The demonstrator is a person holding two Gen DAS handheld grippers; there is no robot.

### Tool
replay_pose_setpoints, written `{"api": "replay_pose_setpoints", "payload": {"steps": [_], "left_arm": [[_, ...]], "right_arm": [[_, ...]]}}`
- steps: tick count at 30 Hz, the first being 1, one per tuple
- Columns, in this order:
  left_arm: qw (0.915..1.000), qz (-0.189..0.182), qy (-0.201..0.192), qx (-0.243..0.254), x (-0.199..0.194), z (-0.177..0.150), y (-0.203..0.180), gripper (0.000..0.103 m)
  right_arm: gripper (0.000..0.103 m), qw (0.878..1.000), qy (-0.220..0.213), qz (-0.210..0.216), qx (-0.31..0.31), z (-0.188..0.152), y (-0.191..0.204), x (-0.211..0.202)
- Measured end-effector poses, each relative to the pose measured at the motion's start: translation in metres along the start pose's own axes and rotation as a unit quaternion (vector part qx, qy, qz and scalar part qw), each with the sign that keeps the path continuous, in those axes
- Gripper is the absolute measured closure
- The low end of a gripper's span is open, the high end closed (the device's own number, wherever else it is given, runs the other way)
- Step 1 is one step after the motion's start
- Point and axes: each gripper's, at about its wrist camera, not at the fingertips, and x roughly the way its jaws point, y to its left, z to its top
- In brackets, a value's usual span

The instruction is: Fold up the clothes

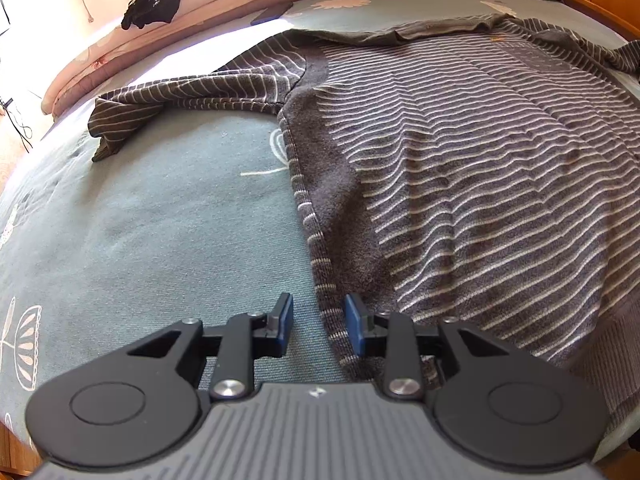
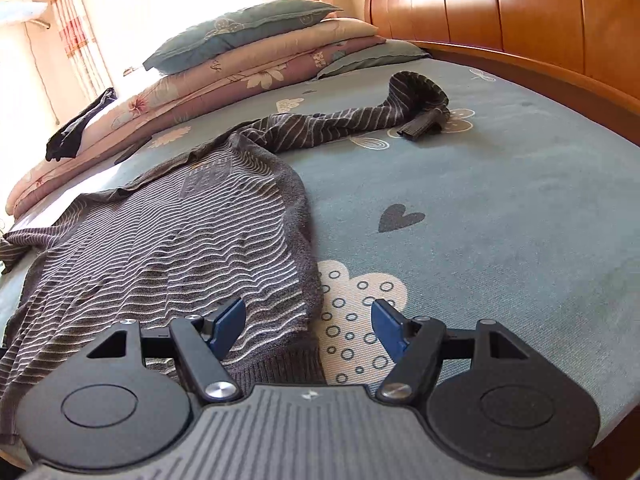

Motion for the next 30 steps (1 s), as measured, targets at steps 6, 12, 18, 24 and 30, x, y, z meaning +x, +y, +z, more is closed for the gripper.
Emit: {"api": "replay_pose_setpoints", "payload": {"steps": [6,12,18,24,30], "left_arm": [[0.9999,-0.011,-0.004,-0.013,0.001,-0.002,0.005,0.072],[0.9991,-0.024,-0.002,-0.033,0.002,-0.001,0.011,0.071],[0.9977,-0.012,-0.065,0.015,-0.033,0.001,-0.01,0.078],[0.9479,-0.128,-0.185,0.226,-0.103,0.007,-0.126,0.072],[0.8714,-0.212,-0.225,0.381,-0.108,-0.006,-0.256,0.071]], "right_arm": [[0.029,0.998,0.037,0.004,0.051,-0.004,-0.024,0.005],[0.036,0.999,0.047,-0.012,-0.02,-0.011,-0.003,0.007],[0.036,0.997,0.033,0.003,0.075,-0.004,-0.032,-0.001],[0.036,0.996,0.031,-0.012,0.087,-0.002,-0.034,0.001],[0.031,0.996,0.037,-0.013,0.083,-0.004,-0.036,0.0]]}}
